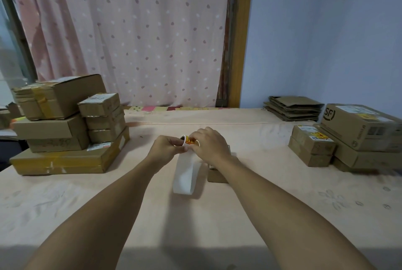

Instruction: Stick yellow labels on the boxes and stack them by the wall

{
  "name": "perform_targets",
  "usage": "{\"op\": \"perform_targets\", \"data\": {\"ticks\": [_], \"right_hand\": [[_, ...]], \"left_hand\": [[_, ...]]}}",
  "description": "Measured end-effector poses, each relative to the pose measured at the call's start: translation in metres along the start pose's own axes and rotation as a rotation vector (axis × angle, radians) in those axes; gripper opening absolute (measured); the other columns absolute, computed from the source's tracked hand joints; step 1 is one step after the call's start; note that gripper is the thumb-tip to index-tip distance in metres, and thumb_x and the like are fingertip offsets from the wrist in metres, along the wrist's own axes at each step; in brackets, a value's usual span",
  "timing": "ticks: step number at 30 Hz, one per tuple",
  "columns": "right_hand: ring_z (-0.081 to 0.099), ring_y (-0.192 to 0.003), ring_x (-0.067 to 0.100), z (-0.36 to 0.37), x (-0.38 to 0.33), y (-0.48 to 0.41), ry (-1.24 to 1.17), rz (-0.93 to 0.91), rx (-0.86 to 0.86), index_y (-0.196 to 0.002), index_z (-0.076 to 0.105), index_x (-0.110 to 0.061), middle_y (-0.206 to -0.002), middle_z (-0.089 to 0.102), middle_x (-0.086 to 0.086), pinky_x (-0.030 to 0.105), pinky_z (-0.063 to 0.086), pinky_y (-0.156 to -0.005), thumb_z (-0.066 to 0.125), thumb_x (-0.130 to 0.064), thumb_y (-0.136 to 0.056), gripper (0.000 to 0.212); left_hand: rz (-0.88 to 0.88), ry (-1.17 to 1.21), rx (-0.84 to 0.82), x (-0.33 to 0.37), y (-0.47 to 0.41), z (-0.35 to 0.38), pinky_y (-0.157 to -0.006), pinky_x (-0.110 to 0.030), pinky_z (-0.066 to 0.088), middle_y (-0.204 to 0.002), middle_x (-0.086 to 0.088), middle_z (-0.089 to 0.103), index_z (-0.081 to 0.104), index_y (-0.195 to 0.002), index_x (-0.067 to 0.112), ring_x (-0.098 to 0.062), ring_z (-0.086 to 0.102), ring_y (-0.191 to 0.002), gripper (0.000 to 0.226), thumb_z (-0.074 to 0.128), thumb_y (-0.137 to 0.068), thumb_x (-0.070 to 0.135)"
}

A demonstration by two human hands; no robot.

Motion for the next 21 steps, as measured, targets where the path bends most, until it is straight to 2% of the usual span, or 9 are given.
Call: {"op": "perform_targets", "data": {"ticks": [2,5,8,13,15,18,19,21], "right_hand": [[0.054,-0.11,0.022,-0.002,0.003,0.001,-0.005,0.002,-0.005,-0.118,0.073,-0.024,-0.117,0.071,-0.005,0.035,0.045,-0.091,0.061,-0.038,-0.098,0.027],[0.055,-0.108,0.02,-0.005,0.005,0.004,-0.05,0.031,-0.009,-0.117,0.075,-0.027,-0.116,0.072,-0.007,0.035,0.048,-0.087,0.062,-0.042,-0.098,0.028],[0.057,-0.106,0.02,-0.005,0.008,0.007,-0.082,0.042,0.004,-0.116,0.077,-0.029,-0.113,0.074,-0.008,0.035,0.047,-0.083,0.061,-0.039,-0.099,0.026],[0.059,-0.106,0.024,-0.009,-0.001,0.007,0.016,0.011,0.009,-0.118,0.076,-0.02,-0.114,0.074,0.0,0.035,0.045,-0.087,0.051,-0.027,-0.103,0.03],[0.06,-0.103,0.023,-0.01,0.004,0.007,-0.034,0.082,0.037,-0.113,0.075,-0.022,-0.108,0.072,0.001,0.035,0.048,-0.08,0.051,-0.028,-0.101,0.028],[0.061,-0.096,0.021,-0.006,0.025,0.01,-0.184,0.271,0.058,-0.107,0.074,-0.023,-0.103,0.071,-0.001,0.03,0.043,-0.07,0.054,-0.029,-0.099,0.023],[0.062,-0.094,0.023,-0.005,0.032,0.012,-0.228,0.322,0.064,-0.105,0.074,-0.023,-0.102,0.072,-0.001,0.03,0.044,-0.07,0.055,-0.029,-0.097,0.022],[0.064,-0.093,0.025,-0.002,0.046,0.016,-0.296,0.4,0.073,-0.102,0.074,-0.026,-0.099,0.074,-0.002,0.033,0.052,-0.075,0.057,-0.031,-0.095,0.02]], "left_hand": [[0.013,-0.028,-0.012,0.003,0.0,0.003,-0.08,-0.029,0.045,-0.089,-0.004,0.079,0.085,-0.089,0.023,-0.011,0.062,-0.08,0.014,0.084,-0.081,0.012],[0.021,-0.078,-0.027,0.004,-0.001,0.004,-0.079,-0.028,0.046,-0.085,0.002,0.079,0.084,-0.091,0.021,-0.01,0.063,-0.077,0.015,0.083,-0.081,0.01],[0.021,-0.119,-0.036,0.003,-0.003,0.002,-0.081,-0.031,0.049,-0.087,-0.001,0.079,0.085,-0.09,0.022,-0.013,0.065,-0.079,0.016,0.082,-0.081,0.009],[0.017,-0.14,-0.01,0.004,-0.002,-0.001,-0.081,-0.031,0.051,-0.087,0.0,0.079,0.084,-0.09,0.021,-0.013,0.066,-0.078,0.017,0.081,-0.081,0.007],[0.029,-0.177,-0.008,0.002,-0.004,-0.004,-0.077,-0.033,0.051,-0.083,0.004,0.078,0.084,-0.088,0.019,-0.013,0.063,-0.073,0.015,0.08,-0.082,0.007],[0.083,-0.341,0.022,0.002,-0.006,-0.012,-0.064,-0.03,0.037,-0.071,0.007,0.059,0.082,-0.08,0.015,-0.012,0.039,-0.059,0.007,0.078,-0.082,0.009],[0.096,-0.417,0.024,0.002,-0.006,-0.013,-0.063,-0.03,0.036,-0.07,0.003,0.058,0.082,-0.082,0.015,-0.013,0.038,-0.06,0.005,0.079,-0.081,0.011],[0.119,-0.572,-0.014,0.003,-0.005,-0.016,-0.065,-0.029,0.044,-0.076,-0.001,0.07,0.084,-0.092,0.018,-0.015,0.054,-0.066,0.013,0.082,-0.08,0.015]]}}
Point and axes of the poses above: each hand's wrist, its own y-axis away from the middle knuckle, its own z-axis out of the palm, x = y × z, the point moved 9 cm from there along -y, towards the middle knuckle
